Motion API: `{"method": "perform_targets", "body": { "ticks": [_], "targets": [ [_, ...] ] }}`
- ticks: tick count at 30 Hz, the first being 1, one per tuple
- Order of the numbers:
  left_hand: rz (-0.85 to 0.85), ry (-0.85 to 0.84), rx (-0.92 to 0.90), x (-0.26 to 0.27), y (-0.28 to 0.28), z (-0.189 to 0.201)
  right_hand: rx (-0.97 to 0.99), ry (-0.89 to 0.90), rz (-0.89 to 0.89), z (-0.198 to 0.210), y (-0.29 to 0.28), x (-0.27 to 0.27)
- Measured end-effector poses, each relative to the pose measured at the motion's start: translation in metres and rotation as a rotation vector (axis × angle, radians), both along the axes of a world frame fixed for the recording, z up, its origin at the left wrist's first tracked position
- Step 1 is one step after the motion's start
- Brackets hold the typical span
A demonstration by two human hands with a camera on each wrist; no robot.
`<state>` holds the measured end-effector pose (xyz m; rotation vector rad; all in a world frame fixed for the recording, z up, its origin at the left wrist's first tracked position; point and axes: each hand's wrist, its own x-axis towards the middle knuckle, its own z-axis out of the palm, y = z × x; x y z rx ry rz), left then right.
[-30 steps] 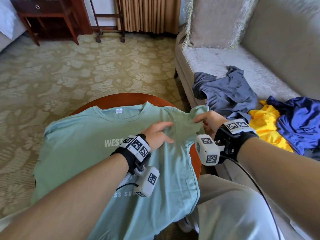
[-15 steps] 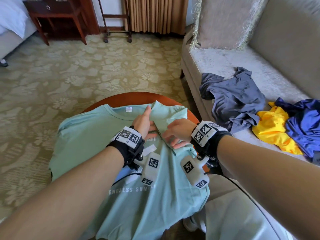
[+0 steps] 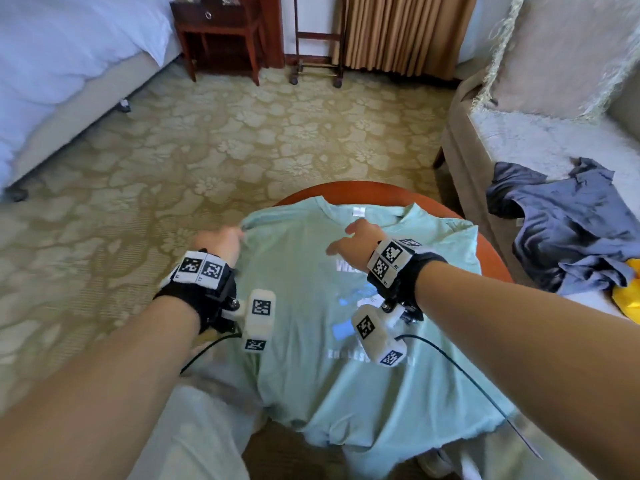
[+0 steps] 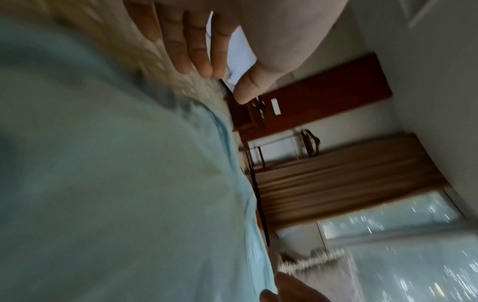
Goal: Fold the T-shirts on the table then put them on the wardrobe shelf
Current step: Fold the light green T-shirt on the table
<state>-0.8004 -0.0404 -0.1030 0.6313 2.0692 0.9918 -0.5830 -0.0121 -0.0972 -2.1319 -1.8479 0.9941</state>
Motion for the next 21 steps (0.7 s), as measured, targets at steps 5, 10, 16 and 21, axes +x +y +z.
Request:
{"method": "perform_targets", "body": {
  "ticks": [5,10,16,21],
  "targets": [
    [-0.118,-0.252,-0.099,-0.043,-0.022,-0.02,-0.012,-0.162,0.238,-0.012,-0.008,-0.061],
    [-0.034,-0.624,-0.058,-0.052,-0.034,-0.049,-0.061,-0.3,0.423,-0.037,-0.01,-0.088],
    [-0.038,-0.682,0.104,-0.046,-0.036,-0.064,-0.064,-0.298,0.446,-0.05,-0.016,-0.091],
    [0.002,-0.759,0.143,-0.056,-0.031,-0.066,-0.071,-0.279,0.431,-0.048,-0.011,-0.09]
  ]
}}
